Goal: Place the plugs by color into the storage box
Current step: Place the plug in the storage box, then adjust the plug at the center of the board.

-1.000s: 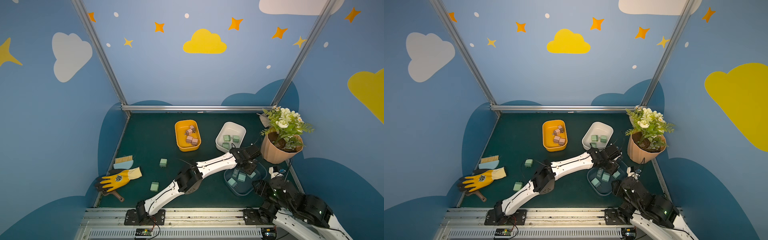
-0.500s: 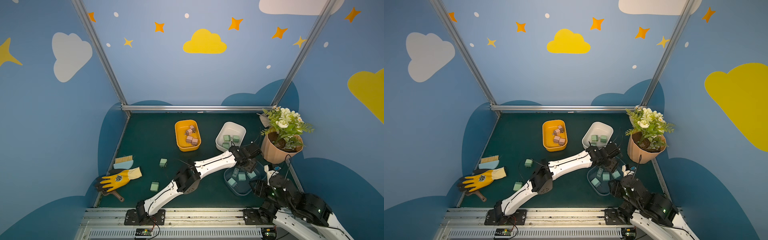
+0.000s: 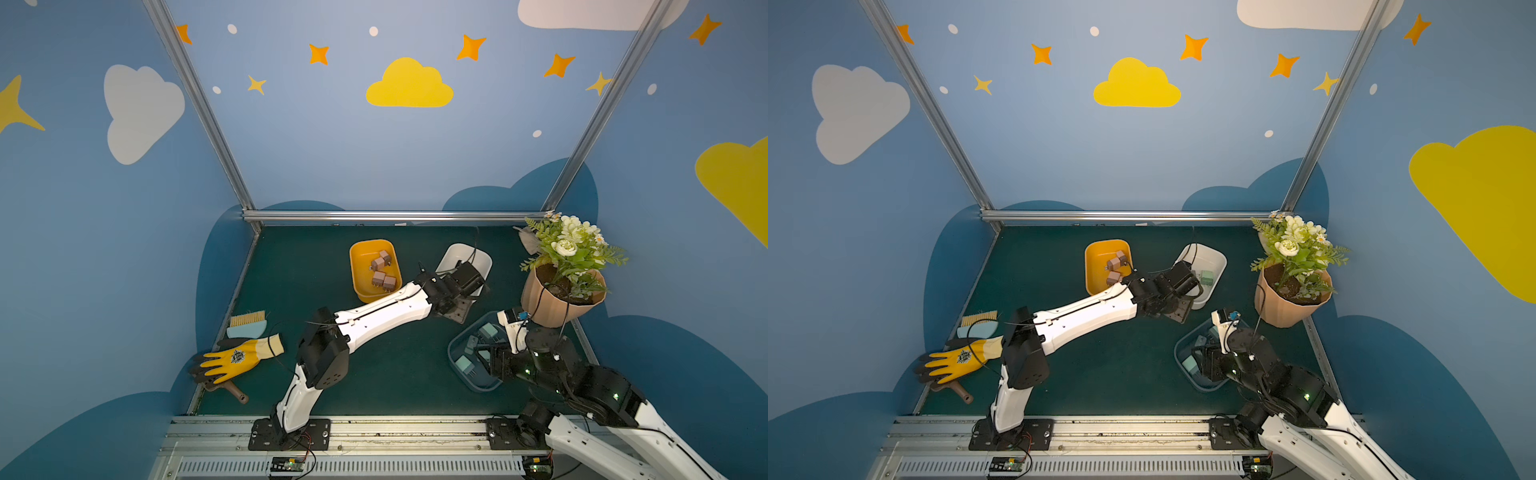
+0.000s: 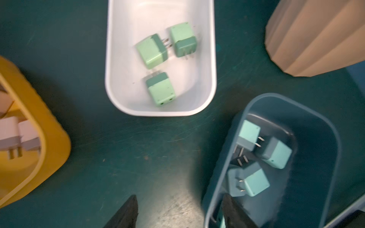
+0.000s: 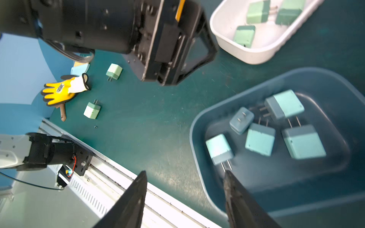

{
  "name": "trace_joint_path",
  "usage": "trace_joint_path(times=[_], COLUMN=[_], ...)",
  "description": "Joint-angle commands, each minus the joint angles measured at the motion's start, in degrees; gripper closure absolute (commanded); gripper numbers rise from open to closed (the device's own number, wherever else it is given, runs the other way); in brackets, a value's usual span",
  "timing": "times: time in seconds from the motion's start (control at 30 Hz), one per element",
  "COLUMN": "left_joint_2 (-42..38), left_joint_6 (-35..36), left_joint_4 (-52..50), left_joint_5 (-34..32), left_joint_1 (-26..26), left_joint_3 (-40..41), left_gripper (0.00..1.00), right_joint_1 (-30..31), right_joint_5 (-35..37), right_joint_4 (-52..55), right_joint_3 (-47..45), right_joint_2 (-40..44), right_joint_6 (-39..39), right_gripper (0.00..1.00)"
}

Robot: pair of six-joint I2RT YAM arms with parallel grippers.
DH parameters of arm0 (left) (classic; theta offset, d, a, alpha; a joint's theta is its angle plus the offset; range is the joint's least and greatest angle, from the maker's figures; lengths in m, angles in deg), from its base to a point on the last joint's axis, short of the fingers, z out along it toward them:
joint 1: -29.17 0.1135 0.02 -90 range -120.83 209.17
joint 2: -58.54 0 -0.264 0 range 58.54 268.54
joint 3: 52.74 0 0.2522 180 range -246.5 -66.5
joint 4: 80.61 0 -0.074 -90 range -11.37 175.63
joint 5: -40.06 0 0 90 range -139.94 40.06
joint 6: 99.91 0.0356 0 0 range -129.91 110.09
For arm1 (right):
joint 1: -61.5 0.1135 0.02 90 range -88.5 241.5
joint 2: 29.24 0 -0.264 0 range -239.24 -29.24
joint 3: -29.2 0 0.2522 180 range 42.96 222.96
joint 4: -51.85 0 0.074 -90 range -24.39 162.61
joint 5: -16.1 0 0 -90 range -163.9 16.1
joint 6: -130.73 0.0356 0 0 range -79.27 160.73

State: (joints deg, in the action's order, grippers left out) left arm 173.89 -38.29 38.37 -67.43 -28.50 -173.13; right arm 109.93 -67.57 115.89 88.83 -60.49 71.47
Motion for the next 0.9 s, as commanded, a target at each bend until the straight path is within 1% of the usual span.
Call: trace_joint_path(times=[0.0, 0.07, 0.1, 0.2, 0.3, 0.37, 0.47, 0.5, 0.57, 0.7, 0.8, 0.87], left_joint_2=[-5.3, -9.7, -12.2, -19.6, -27.6, -34.2, -44.5, -48.2, -55.0, -68.5, -75.1, -77.4], left_joint_6=[-1.9, -2.4, -2.7, -3.0, -5.2, -8.5, -12.3, -13.1, -14.1, -13.9, -14.4, -14.8], left_joint_4=[-2.2, -2.2, -2.0, -1.7, -2.9, -3.1, -2.0, -1.9, -2.5, -2.8, -4.3, -7.9], left_joint_5=[-3.5, -4.6, -5.2, -8.8, -10.6, -8.3, -2.8, -2.0, -2.7, -2.9, -1.8, -0.9], left_joint_1=[2.0, 3.4, 4.0, 5.7, 8.1, 11.2, 16.7, 18.0, 19.1, 19.8, 20.2, 20.4], left_joint_3=[7.0, 12.1, 15.0, 22.6, 29.7, 35.6, 44.7, 47.3, 51.5, 58.2, 60.1, 59.3], left_gripper=[0.32, 0.32, 0.32, 0.32, 0.32, 0.32, 0.33, 0.34, 0.34, 0.37, 0.38, 0.38], right_joint_1=[-0.2, -0.2, -0.3, -0.2, -0.3, -0.2, -0.3, -0.3, -0.4, -0.3, 0.7, 2.4], right_joint_5=[-0.9, -2.2, -4.2, -9.0, -9.2, -11.2, -12.4, -12.9, -14.1, -18.6, -22.3, -23.5], right_joint_4=[-5.5, -7.5, -9.9, -19.8, -27.1, -32.7, -35.4, -35.9, -36.6, -38.8, -41.5, -41.9], right_joint_3=[2.7, 3.8, 4.1, 4.6, 7.3, 9.0, 13.1, 14.7, 17.7, 23.4, 26.6, 29.7], right_joint_2=[-4.3, -7.9, -9.9, -16.6, -23.8, -29.5, -38.1, -41.1, -46.5, -57.3, -63.6, -67.8], right_joint_6=[-7.0, -8.8, -10.4, -15.0, -16.5, -17.6, -18.0, -18.0, -18.0, -16.8, -16.7, -18.9], right_gripper=[0.37, 0.35, 0.34, 0.33, 0.32, 0.32, 0.31, 0.31, 0.3, 0.31, 0.31, 0.31])
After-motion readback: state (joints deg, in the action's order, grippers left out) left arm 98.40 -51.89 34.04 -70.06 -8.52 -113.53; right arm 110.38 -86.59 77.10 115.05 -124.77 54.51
